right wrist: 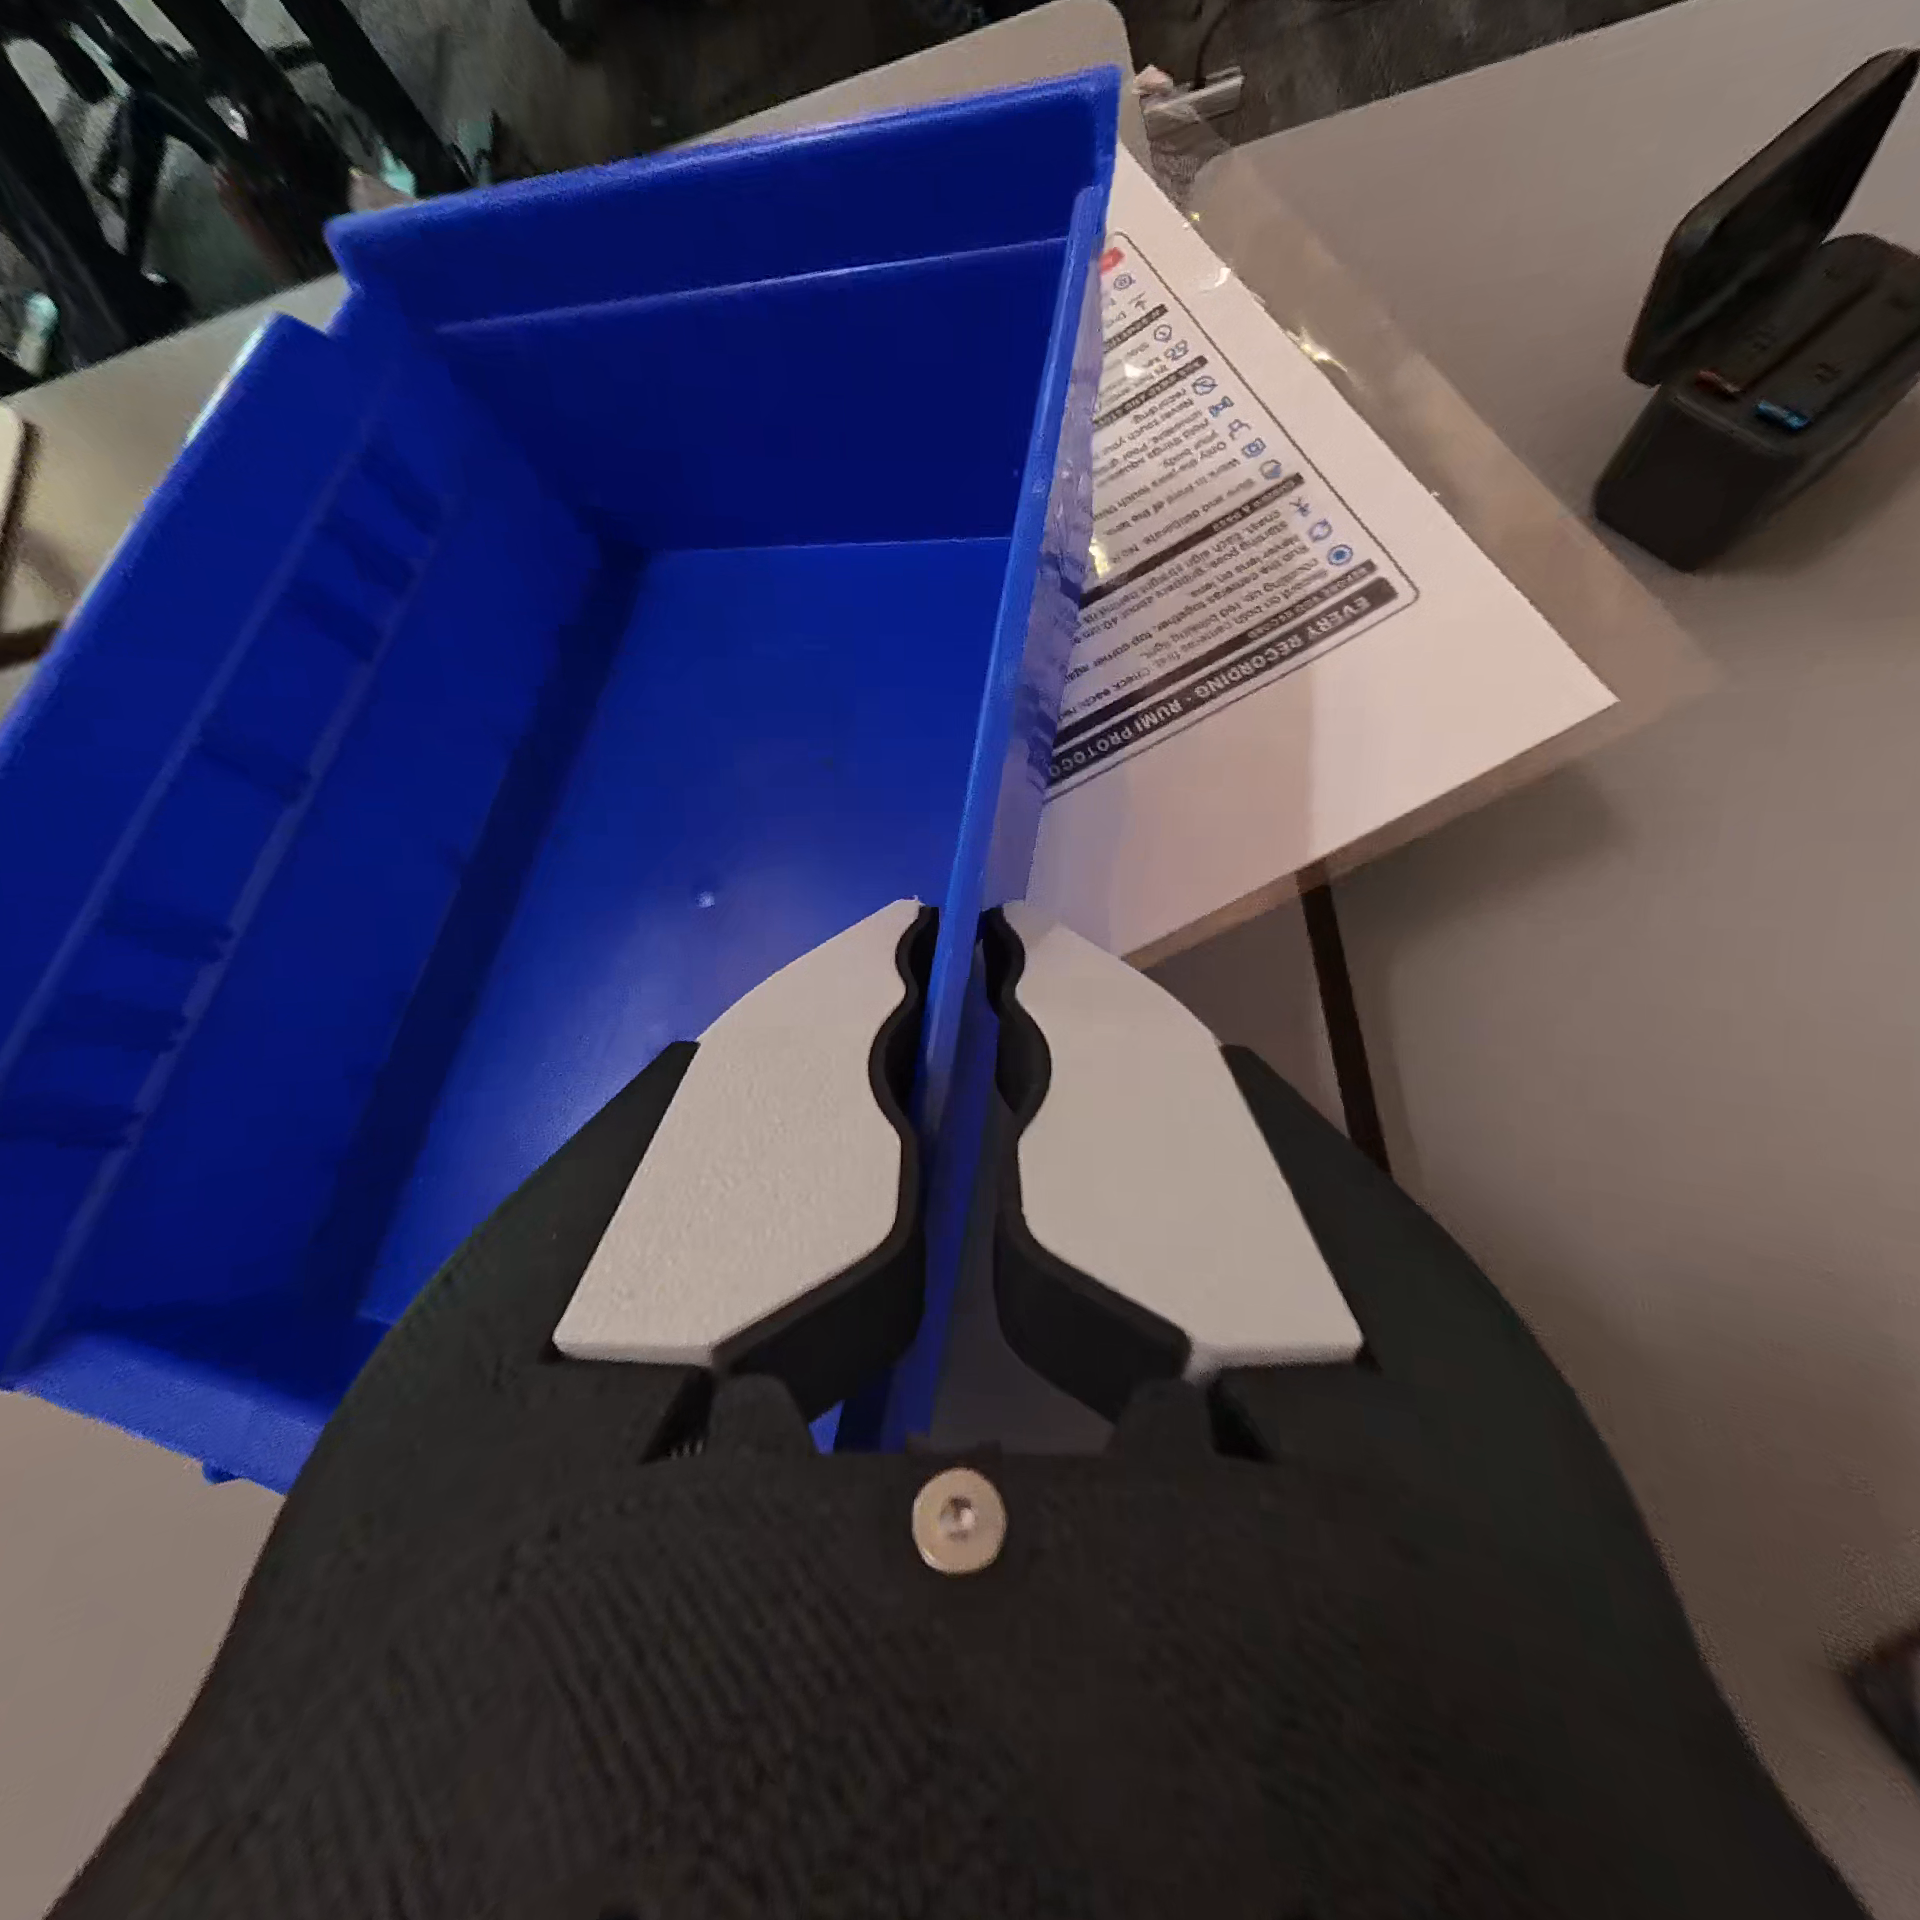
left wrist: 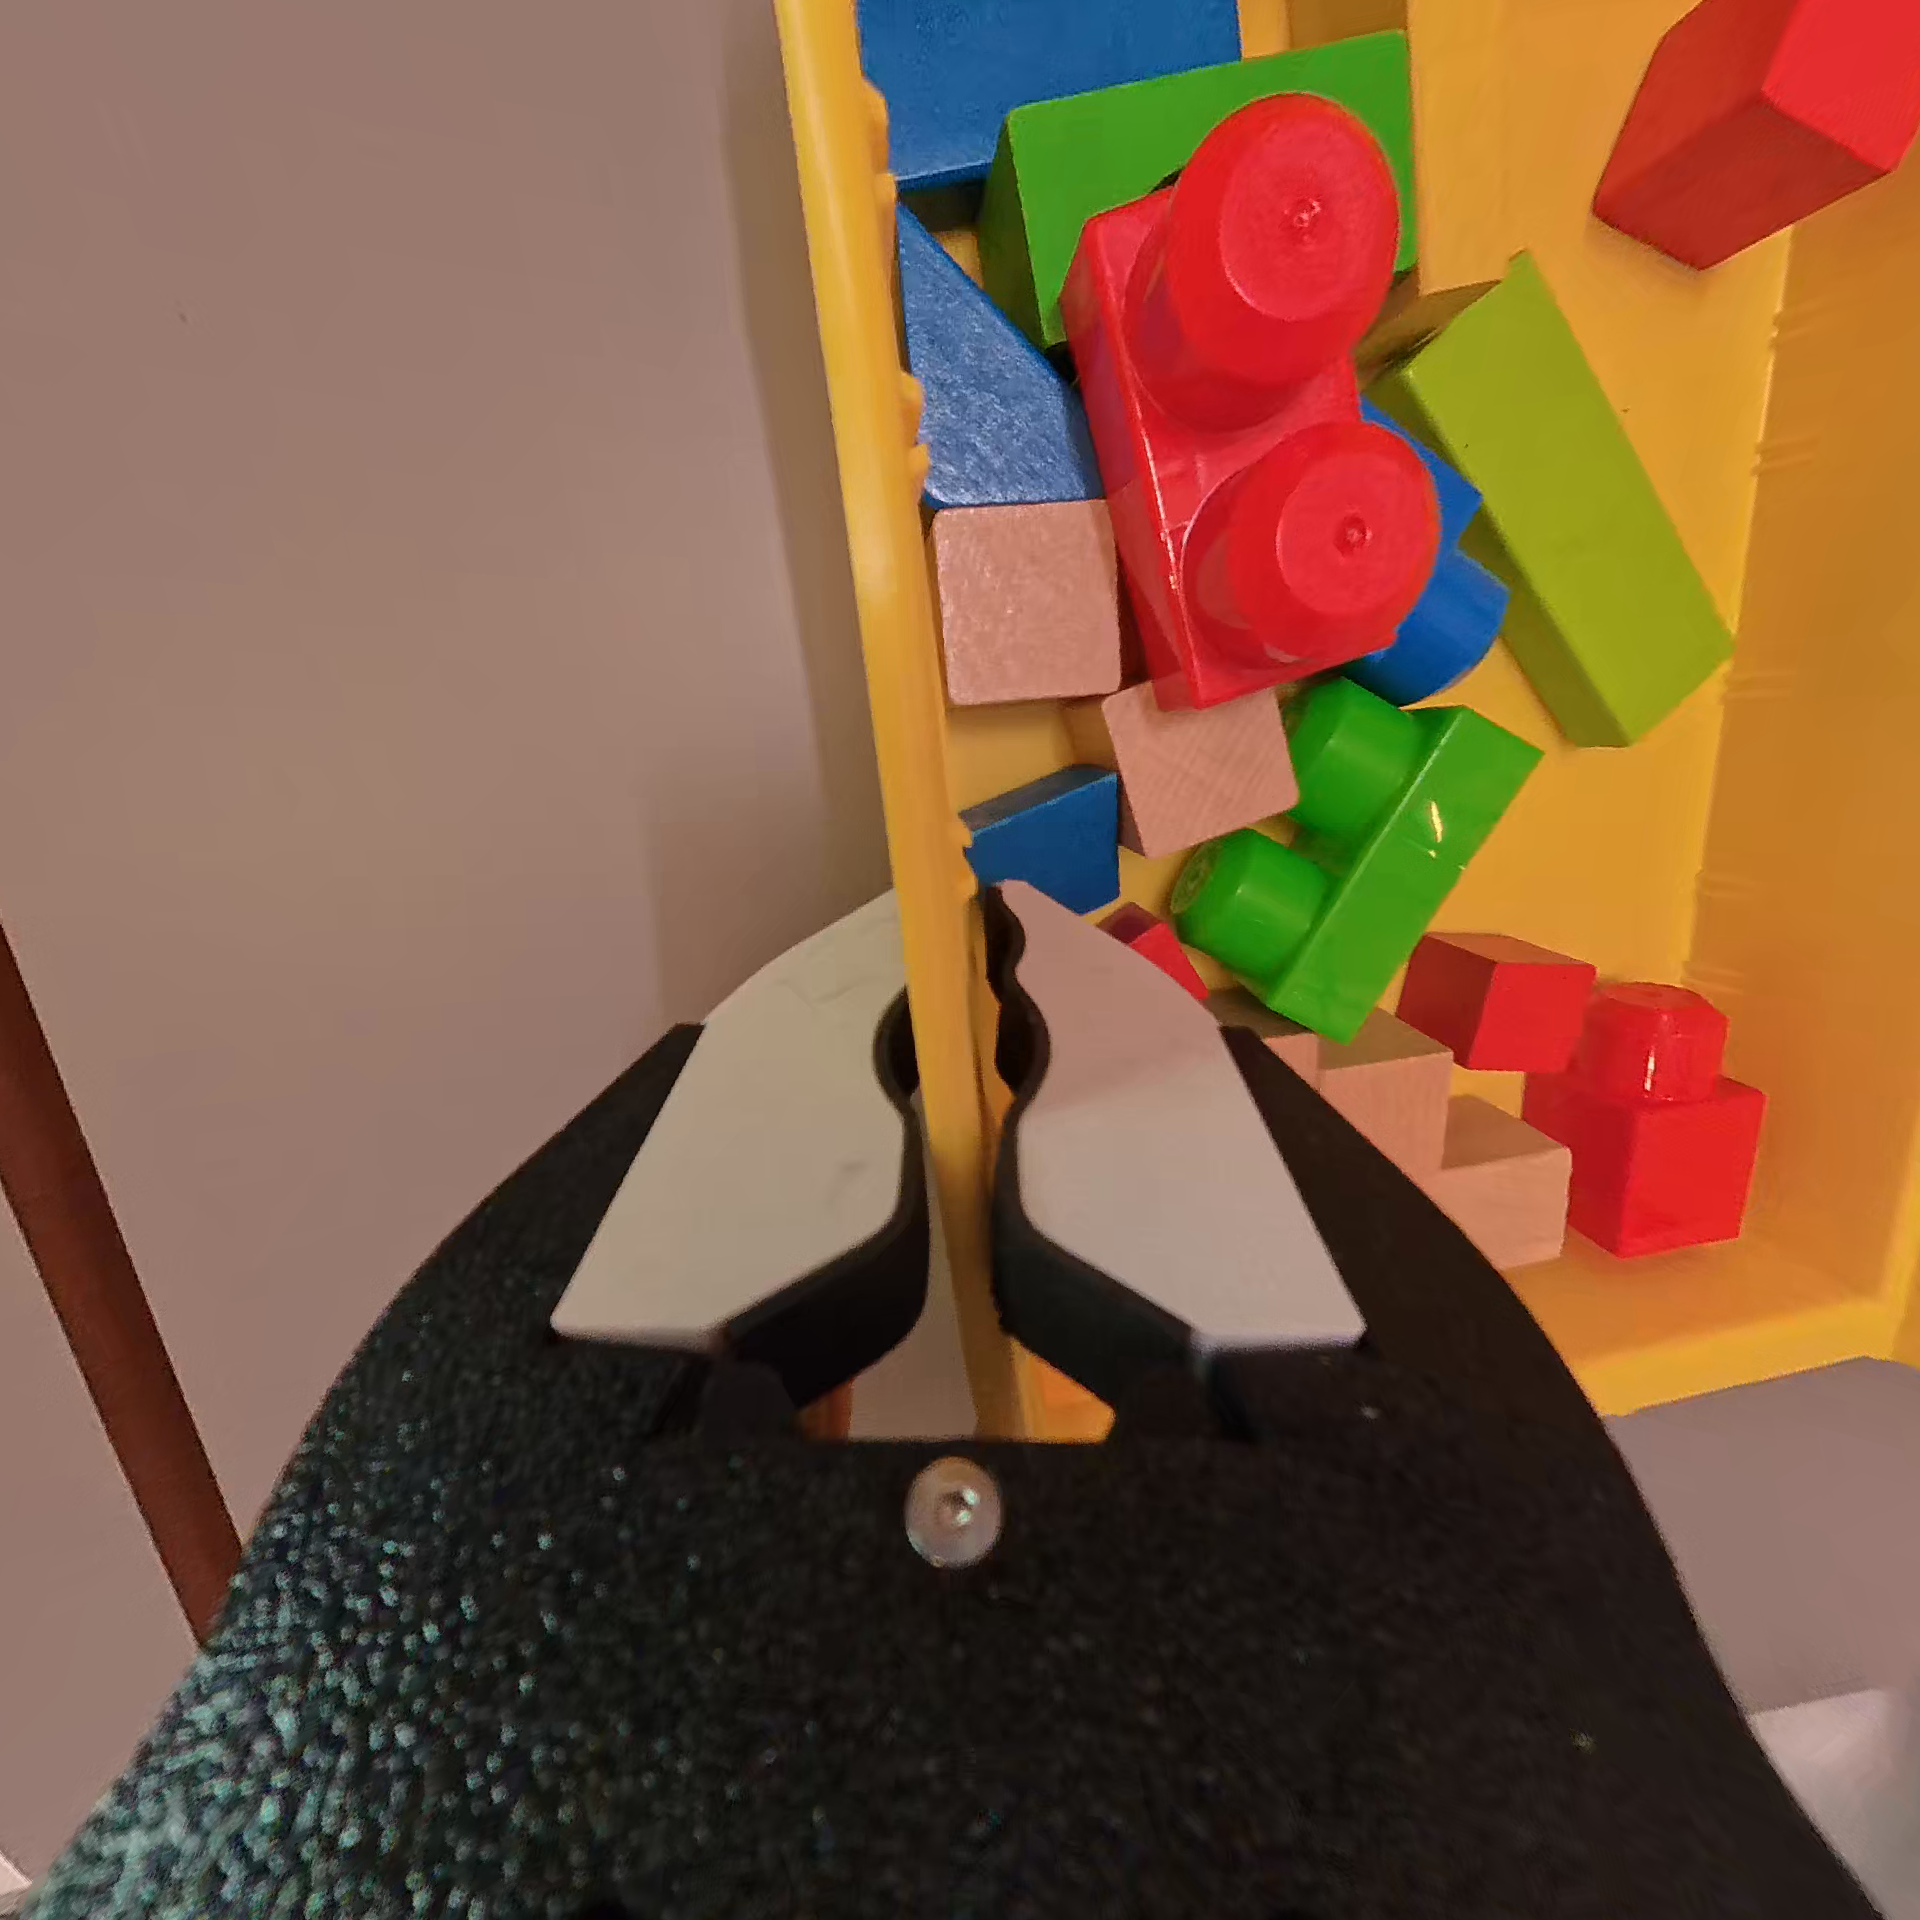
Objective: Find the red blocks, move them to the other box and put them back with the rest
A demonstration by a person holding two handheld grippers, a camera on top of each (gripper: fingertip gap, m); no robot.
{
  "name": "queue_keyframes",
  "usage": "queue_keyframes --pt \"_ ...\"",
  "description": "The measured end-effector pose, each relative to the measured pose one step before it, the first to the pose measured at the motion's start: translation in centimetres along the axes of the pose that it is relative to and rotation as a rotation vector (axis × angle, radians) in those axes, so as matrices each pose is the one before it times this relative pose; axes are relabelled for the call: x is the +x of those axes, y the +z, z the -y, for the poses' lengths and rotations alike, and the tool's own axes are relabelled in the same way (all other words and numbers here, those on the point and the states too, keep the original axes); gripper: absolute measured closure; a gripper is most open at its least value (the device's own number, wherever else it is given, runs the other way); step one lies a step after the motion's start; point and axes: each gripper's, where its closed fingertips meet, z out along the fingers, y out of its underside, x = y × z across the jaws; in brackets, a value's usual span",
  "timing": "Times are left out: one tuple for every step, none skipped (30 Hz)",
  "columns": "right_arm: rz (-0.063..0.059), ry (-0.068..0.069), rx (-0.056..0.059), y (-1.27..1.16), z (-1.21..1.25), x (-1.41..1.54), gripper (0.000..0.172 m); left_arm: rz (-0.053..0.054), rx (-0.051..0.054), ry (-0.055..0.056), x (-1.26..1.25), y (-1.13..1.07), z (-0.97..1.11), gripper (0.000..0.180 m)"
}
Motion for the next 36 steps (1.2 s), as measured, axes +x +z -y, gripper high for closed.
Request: queue_keyframes --pt "0.0145 0.02 -0.0008 0.389 0.119 0.036 0.162 0.0002 0.0013 -0.0018 -0.057 0.119 0.442 0.173" --pt "0.0039 -0.0003 0.0007 0.312 0.123 0.095 0.162 0.0028 0.0011 0.0002 -0.089 0.14 0.402 0.173" --pt "-0.0033 -0.0135 -0.0005 0.254 0.113 0.153 0.162 0.0074 0.0005 0.0025 -0.13 0.124 0.372 0.173" --pt "-0.0064 -0.0158 -0.0005 0.249 0.06 0.15 0.162 0.0088 0.0008 0.0038 -0.13 0.094 0.364 0.174" --pt "-0.0132 -0.0229 -0.0062 0.258 -0.102 0.204 0.162 0.0098 0.0 0.0052 -0.123 0.094 0.326 0.174" --pt "-0.0057 -0.0221 -0.0049 0.253 -0.165 0.147 0.162 0.0089 0.0002 0.0053 -0.104 0.076 0.298 0.175" --pt "0.0048 -0.0052 0.0004 0.231 -0.158 0.082 0.162 0.0059 0.0002 0.0047 -0.078 0.07 0.284 0.175" --pt "0.0123 0.0154 0.0036 0.196 -0.155 0.038 0.162 0.0035 0.0002 0.0047 -0.069 0.081 0.256 0.175" --pt "0.0174 0.0215 0.0059 0.133 -0.133 -0.022 0.162 0.0008 -0.0003 0.0035 -0.065 0.069 0.235 0.175" --pt "0.0174 0.0162 0.0143 0.098 0.016 -0.059 0.161 0.0 -0.0004 0.0045 -0.076 0.056 0.231 0.175" --pt "0.0084 0.0071 0.013 0.003 0.079 0.003 0.16 0.0004 -0.0003 0.0066 -0.106 0.067 0.233 0.175" --pt "-0.0004 -0.0041 0.0008 -0.005 0.005 0.007 0.16 -0.0007 -0.0001 0.0061 -0.103 0.056 0.233 0.175" --pt "-0.0079 -0.0176 -0.0025 0.015 -0.001 0.002 0.161 -0.0005 -0.0002 0.0074 -0.122 0.068 0.241 0.175" --pt "-0.0131 -0.0257 -0.0029 -0.007 -0.006 0.03 0.161 0.0001 0.0 0.0092 -0.142 0.063 0.222 0.175" --pt "-0.0139 -0.0222 -0.0036 -0.01 -0.014 0.017 0.162 -0.0013 0.0 0.007 -0.118 0.047 0.172 0.175" --pt "-0.013 -0.018 -0.0079 -0.048 -0.097 0.015 0.162 -0.0015 0.0008 0.0059 -0.096 0.036 0.127 0.175" --pt "-0.0166 -0.0114 -0.0078 -0.096 -0.101 0.026 0.161 -0.0011 0.0014 0.0051 -0.053 0.017 0.082 0.174" --pt "-0.0297 -0.0065 -0.01 -0.167 -0.119 0.144 0.158 0.0005 0.0038 0.0074 0.0 -0.004 0.039 0.174" --pt "-0.036 -0.0148 -0.0109 -0.218 -0.051 0.181 0.155 0.0036 0.0093 0.0135 0.003 -0.038 0.063 0.173" --pt "-0.0321 -0.0316 0.0022 -0.302 0.196 0.149 0.154 0.0084 0.0182 0.0128 -0.044 -0.13 0.166 0.173" --pt "-0.0307 -0.0383 0.0178 -0.421 0.476 0.172 0.153 0.016 0.034 0.005 -0.147 -0.325 0.387 0.172" --pt "-0.0399 -0.03 0.0264 -0.566 0.687 0.331 0.15 0.0236 0.0508 -0.0021 -0.268 -0.543 0.655 0.168" --pt "-0.0456 -0.0184 0.0283 -0.684 0.8 0.426 0.147 0.0221 0.0547 -0.0007 -0.288 -0.733 0.738 0.165" --pt "-0.0416 -0.0135 0.0313 -0.763 0.876 0.359 0.143 0.0118 0.0485 0.0018 -0.14 -0.849 0.69 0.165" --pt "-0.0397 -0.012 0.0295 -0.822 0.867 0.238 0.139 0.0144 0.0426 -0.0049 -0.132 -0.885 0.628 0.164" --pt "-0.0477 -0.0082 0.019 -0.87 0.723 0.216 0.133 0.0259 0.0393 -0.0082 -0.283 -0.94 0.597 0.162" --pt "-0.0487 -0.0071 0.0107 -0.904 0.603 0.055 0.126 0.0345 0.038 -0.0027 -0.431 -0.983 0.546 0.158" --pt "-0.0357 -0.0139 0.0144 -0.938 0.572 -0.3 0.122 0.0394 0.0416 0.0066 -0.552 -1.003 0.558 0.155" --pt "-0.0241 -0.0228 0.0212 -0.973 0.601 -0.65 0.117 0.0346 0.0476 0.0073 -0.488 -0.995 0.578 0.153" --pt "-0.0154 -0.0323 0.0252 -1.021 0.631 -0.934 0.111 0.0201 0.0483 -0.0002 -0.271 -0.974 0.53 0.151" --pt "-0.0203 -0.0385 0.0264 -1.078 0.649 -0.989 0.106 0.0116 0.0461 -0.0083 -0.135 -0.974 0.45 0.144" --pt "-0.0309 -0.0413 0.0217 -1.127 0.615 -0.93 0.102 0.0033 0.0437 -0.0131 0.065 -0.953 0.423 0.133" --pt "-0.0242 -0.0432 0.0229 -1.14 0.678 -1.061 0.1 -0.0139 0.0433 -0.0159 0.401 -0.927 0.417 0.123" --pt "-0.0071 -0.0395 0.0255 -1.13 0.744 -1.353 0.099 -0.0227 0.0429 -0.0178 0.673 -0.914 0.376 0.12" --pt "0.0063 -0.0321 0.0205 -1.067 0.679 -1.554 0.097 -0.026 0.0421 -0.0119 0.85 -0.909 0.352 0.119" --pt "0.0144 -0.0257 0.0158 -0.953 0.643 -1.671 0.095 -0.0302 0.0428 -0.0031 1.076 -0.888 0.336 0.116"
